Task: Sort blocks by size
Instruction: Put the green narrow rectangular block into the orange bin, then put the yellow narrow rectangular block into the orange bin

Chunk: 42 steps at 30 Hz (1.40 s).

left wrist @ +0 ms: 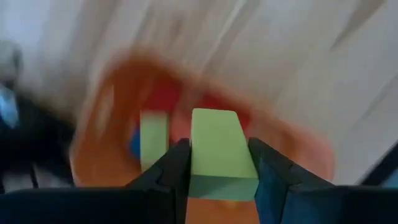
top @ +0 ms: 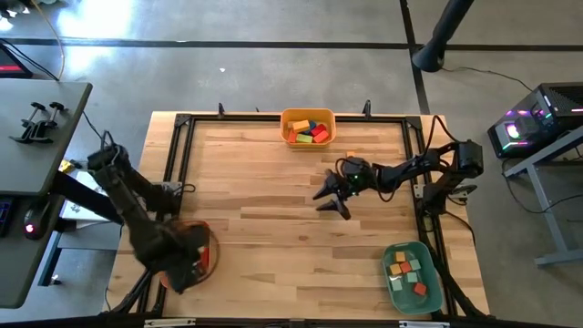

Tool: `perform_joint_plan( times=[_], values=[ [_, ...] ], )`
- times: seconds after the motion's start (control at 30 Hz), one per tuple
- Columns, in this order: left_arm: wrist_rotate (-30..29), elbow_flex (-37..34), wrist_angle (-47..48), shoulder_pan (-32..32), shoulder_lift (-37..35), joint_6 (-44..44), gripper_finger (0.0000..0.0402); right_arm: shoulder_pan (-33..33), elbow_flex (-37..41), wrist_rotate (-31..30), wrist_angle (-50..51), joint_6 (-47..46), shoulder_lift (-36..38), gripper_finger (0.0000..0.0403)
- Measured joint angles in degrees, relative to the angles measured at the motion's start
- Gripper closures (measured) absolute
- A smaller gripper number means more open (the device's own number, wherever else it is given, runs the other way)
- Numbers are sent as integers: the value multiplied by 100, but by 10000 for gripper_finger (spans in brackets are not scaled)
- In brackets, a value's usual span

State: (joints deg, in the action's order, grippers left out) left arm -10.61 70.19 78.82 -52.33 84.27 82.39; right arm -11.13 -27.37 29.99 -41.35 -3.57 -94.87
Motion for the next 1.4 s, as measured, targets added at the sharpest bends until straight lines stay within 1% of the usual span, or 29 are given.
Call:
perform_joint_plan(
  times=[0.03, 0.07, 0.17, 0.23, 0.37, 0.43, 0.53, 0.63, 0.7, 0.77, 0.83, 0.87, 0.93, 1.0, 1.07, 1.13, 1.17, 1.27, 1.33, 1.4],
  values=[
    [233, -22, 61, -156, 1, 403, 296, -14, 1, 1, -73, 2, 0, 199],
    [310, -86, 30, -308, -9, 678, 296, -14, -1, -1, -134, 0, 0, 199],
    [333, -472, -326, -662, -1, 1189, 296, -14, 1, -1, -275, 90, 0, 199],
    [285, -831, -626, -768, 4, 1555, 296, -14, 1, -3, -295, 119, 0, 199],
    [243, -1537, -1446, -769, 5, 1806, 295, -14, 1, -1, -304, 109, 0, 199],
    [238, -1814, -1680, -681, 3, 1946, 283, -14, 1, -1, -303, 107, 0, 199],
    [214, -1976, -1669, -600, -17, 2324, 253, -14, 1, -3, -366, 107, 2, 199],
    [214, -1965, -1497, -581, -62, 2550, 222, -60, 4, -15, -364, 104, 128, 199],
    [197, -1896, -1387, -625, -199, 2603, 205, -163, 5, -24, -182, 82, 325, 199],
    [121, -1798, -1180, -670, -347, 2691, 191, -288, 4, -164, 29, 76, 581, 199],
    [-310, -1627, -906, -690, -574, 2827, 184, -396, 4, -502, 439, 94, 935, 199],
    [-713, -1563, -786, -689, -664, 2893, 182, -432, 4, -765, 628, 135, 1109, 199],
    [-1934, -1519, -721, -684, -805, 2942, 181, -468, 4, -1332, 1056, 245, 1495, 199],
    [-3342, -1506, -811, -675, -902, 2751, 181, -465, 4, -1851, 1365, 378, 1832, 199],
    [-4359, -1505, -846, -595, -909, 2418, 183, -464, 4, -2254, 1665, 502, 2104, 199],
    [-5043, -1529, -860, -444, -906, 2121, 187, -465, 4, -2684, 1928, 518, 2295, 199],
    [-5318, -1567, -898, -338, -911, 1983, 189, -476, 4, -2996, 2085, 386, 2364, 199],
    [-6033, -1766, -1301, 31, -889, 1504, 195, -590, 3, -3981, 2663, -505, 2473, 199],
    [-6442, -1892, -1778, 289, -822, 1047, 198, -699, 3, -4268, 3171, -989, 2460, 199],
    [-6778, -2027, -2353, 550, -717, 506, 200, -779, 4, -4361, 3496, -1253, 2337, 199]
  ],
)
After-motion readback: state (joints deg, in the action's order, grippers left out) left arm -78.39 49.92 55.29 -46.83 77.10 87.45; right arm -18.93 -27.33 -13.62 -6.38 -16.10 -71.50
